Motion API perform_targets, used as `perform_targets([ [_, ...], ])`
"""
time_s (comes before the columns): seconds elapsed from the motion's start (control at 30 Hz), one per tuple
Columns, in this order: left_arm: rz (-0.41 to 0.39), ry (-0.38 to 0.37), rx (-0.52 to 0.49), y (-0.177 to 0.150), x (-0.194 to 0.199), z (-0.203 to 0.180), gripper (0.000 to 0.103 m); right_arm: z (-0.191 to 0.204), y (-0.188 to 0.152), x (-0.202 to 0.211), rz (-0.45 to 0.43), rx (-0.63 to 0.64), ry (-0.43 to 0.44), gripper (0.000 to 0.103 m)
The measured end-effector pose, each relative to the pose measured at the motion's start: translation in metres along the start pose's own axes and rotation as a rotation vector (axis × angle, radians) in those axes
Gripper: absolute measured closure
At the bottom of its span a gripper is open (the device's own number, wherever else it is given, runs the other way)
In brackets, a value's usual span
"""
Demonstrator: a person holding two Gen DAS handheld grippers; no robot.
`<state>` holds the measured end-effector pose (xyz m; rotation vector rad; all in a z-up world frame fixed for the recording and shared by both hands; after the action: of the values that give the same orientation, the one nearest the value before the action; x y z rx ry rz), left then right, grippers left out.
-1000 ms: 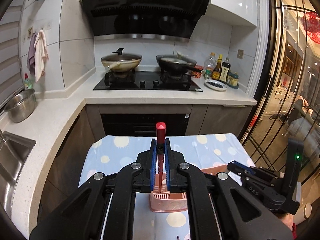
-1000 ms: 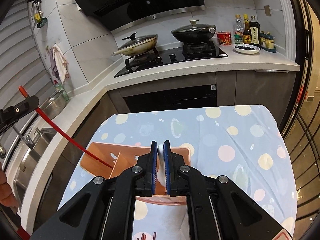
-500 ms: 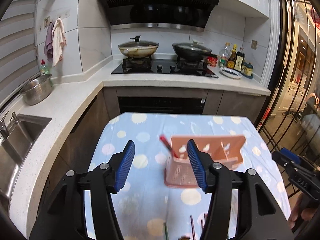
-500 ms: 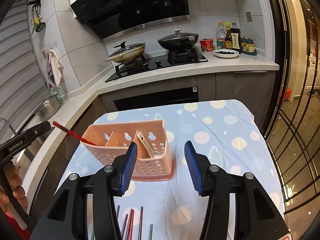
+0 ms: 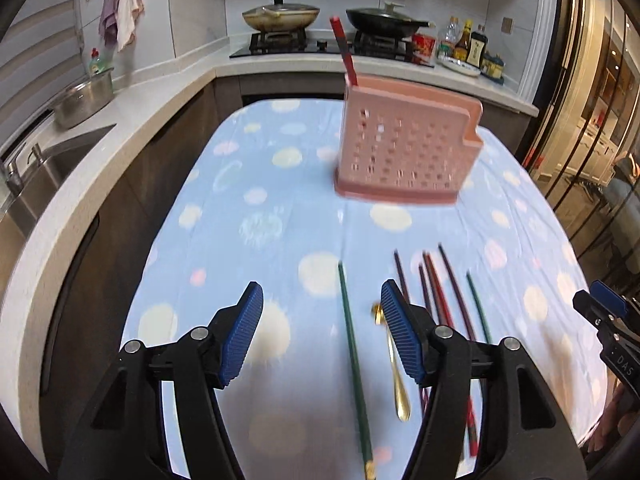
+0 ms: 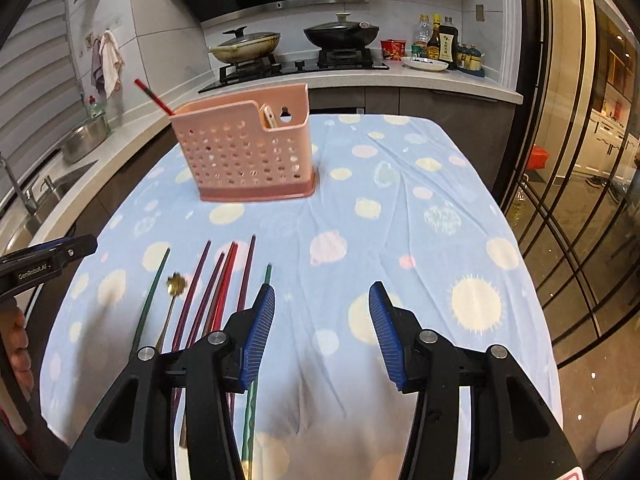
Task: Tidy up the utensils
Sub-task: 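Grasp a green chopstick with the left tool while the right tool grasps another green chopstick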
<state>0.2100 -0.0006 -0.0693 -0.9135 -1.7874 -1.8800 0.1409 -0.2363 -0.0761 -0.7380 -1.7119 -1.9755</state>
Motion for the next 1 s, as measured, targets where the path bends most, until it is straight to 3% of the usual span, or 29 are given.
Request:
perform_targets([
  [0.27,0.095,-0.038,-0.020,-0.079,0.012,-0.014,0.045,0.033,-0.077,0.019,0.081,0.036,0.035,0.055],
  [0.43,0.141,-0.052,-0.027,-0.115,0.014,-0.017,0.045,0.042,-0.105,0.022,0.122,0.037,0.052,0.057],
  [0.67,0.165,-0.070,-0.027,-0.135,0.016,-0.017,0.045,0.051,-0.125,0.020,0.148,0.062,0.055,0.064],
  [0.93,0.180,-0.075,-0.055,-0.147,0.014,-0.024,0.052,0.049,-0.137,0.013,0.170,0.063,0.046,0.071],
  [1.0,0.180,-0.080,-0.058,-0.148,0.013,-0.026,0.058,0.048,-0.138,0.013,0.168,0.062,0.043,0.073],
])
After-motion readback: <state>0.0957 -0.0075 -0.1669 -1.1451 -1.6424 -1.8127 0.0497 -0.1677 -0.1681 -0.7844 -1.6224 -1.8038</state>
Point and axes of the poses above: each gripper's, at about its wrist camera, not at the fingertips, and x roughly against the way its jaws point, z to its left, y to its top, the point moved 10 cm from there along -x, roughly the way its jaws point, and after that the axes turned 6 degrees about -z, right-handed, at the moved point
